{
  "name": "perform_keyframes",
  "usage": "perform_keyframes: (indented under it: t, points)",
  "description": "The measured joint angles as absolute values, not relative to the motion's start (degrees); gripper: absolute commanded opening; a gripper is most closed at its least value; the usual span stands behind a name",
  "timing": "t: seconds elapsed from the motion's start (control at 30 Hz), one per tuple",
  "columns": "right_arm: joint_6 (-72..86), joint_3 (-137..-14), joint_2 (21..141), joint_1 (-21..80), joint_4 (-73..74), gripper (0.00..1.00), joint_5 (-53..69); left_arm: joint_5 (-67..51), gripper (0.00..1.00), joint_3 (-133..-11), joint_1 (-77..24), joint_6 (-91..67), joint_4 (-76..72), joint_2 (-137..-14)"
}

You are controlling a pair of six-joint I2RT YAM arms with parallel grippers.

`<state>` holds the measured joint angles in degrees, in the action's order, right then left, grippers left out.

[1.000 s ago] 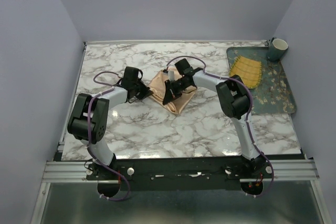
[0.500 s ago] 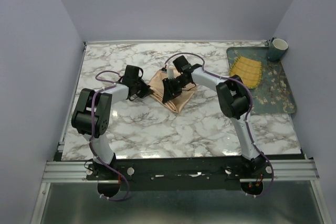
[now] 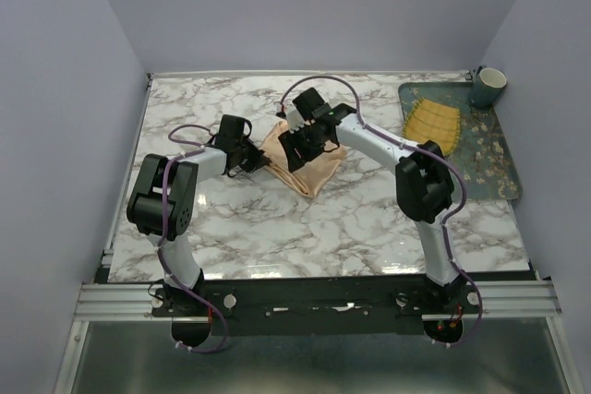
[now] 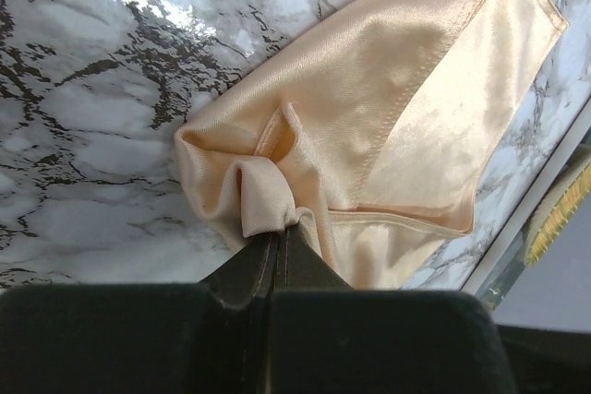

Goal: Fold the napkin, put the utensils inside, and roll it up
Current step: Roll the napkin with the utensil

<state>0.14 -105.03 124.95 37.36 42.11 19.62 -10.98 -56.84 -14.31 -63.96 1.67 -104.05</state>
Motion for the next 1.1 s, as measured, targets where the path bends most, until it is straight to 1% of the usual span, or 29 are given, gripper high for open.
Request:
perform_keyframes:
  t: [0.07,0.1,0.13,0.17,0.2,0.23,0.4,0.43,0.57,0.63,0.67,0.87,0.93,1.0,1.07,1.1]
  points:
    - [-0.3,-105.03,123.66,39.18,42.02,0.59,16.05,-10.98,0.0,-56.84,-14.31,-63.94,1.61,-104.09]
    - [-0.49,-105.03,123.33,39.99,41.93,0.64,15.09,-11.0,0.0,-56.84,-14.31,-63.94,1.58,-104.09]
    - [-0.67,-105.03,123.15,40.99,41.76,0.72,14.22,-11.03,0.0,-56.84,-14.28,-63.94,1.54,-104.16]
    - [-0.73,-105.03,123.15,41.71,41.63,0.87,13.72,-11.09,0.0,-56.84,-14.26,-63.94,1.48,-104.18]
    - [-0.82,-104.84,123.15,42.41,41.6,0.92,13.3,-11.14,0.0,-56.84,-14.24,-63.94,1.45,-104.18]
    - [-1.32,-104.57,123.15,42.87,41.63,0.94,12.95,-11.16,0.0,-56.84,-14.22,-63.92,1.45,-104.2]
    - [-2.85,-99.94,122.76,44.23,39.83,0.94,9.63,-11.2,0.0,-56.84,-13.87,-63.92,1.41,-104.2]
    - [-3.16,-98.8,122.76,44.47,39.62,0.94,8.71,-11.2,0.0,-56.84,-13.82,-63.92,1.41,-104.2]
    - [-3.9,-94.96,122.23,44.91,38.68,0.81,6.17,-11.27,0.0,-56.84,-13.76,-63.92,1.32,-104.27]
    - [-3.99,-93.03,121.71,44.97,38.24,0.77,4.95,-11.31,0.0,-56.84,-13.74,-63.92,1.34,-104.29]
    - [-3.81,-92.31,121.36,44.99,37.95,0.71,4.4,-11.35,0.0,-56.84,-13.72,-63.92,1.34,-104.29]
    - [-2.72,-90.78,119.37,45.01,36.03,0.69,3.01,-11.4,0.0,-56.84,-13.47,-63.88,1.34,-104.29]
    - [-2.44,-90.78,118.93,44.97,35.55,0.65,3.03,-11.4,0.0,-56.84,-13.43,-63.75,1.34,-104.29]
    - [-2.11,-90.78,118.69,44.69,35.38,0.64,3.09,-11.4,0.0,-56.84,-13.43,-63.66,1.32,-104.29]
    - [-1.85,-90.76,118.54,44.36,35.24,0.55,3.25,-11.4,0.0,-56.84,-13.34,-63.61,1.32,-104.29]
    - [-1.72,-90.74,118.52,44.12,35.14,0.54,3.44,-11.4,0.0,-56.84,-13.26,-63.61,1.3,-104.29]
